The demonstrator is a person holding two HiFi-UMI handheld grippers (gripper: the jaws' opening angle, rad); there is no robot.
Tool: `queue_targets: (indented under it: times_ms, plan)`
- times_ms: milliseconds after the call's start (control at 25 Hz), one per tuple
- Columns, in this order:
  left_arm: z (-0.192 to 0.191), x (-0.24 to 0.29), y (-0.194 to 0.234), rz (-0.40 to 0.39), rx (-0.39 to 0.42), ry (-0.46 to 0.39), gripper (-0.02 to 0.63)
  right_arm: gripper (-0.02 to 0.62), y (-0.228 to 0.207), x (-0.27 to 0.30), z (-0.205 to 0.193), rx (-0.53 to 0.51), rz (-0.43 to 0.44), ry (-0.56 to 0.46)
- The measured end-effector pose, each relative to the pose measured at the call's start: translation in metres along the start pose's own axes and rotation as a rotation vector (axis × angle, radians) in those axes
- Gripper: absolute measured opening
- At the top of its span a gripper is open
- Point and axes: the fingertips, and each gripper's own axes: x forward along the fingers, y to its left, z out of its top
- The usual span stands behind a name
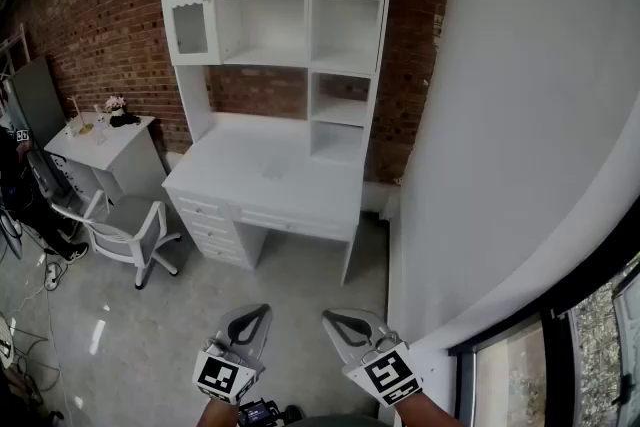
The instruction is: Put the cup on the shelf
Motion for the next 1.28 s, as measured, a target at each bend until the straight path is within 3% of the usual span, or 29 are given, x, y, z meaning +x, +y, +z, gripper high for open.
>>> queue_targets:
  times_ms: [640,1280]
  plan:
    - [-0.001,0.005,0.005,-0.005,-0.006,-0.001,0.002,0.006,-0.007,0.007,0.001,0.017,-0.026,-0.014]
    - [-0.014,-0.012,0.050,-0.052,0.001,-0.011,0.002,0.008,-0.001,0.050,0.013,0.041,-0.122,-0.034]
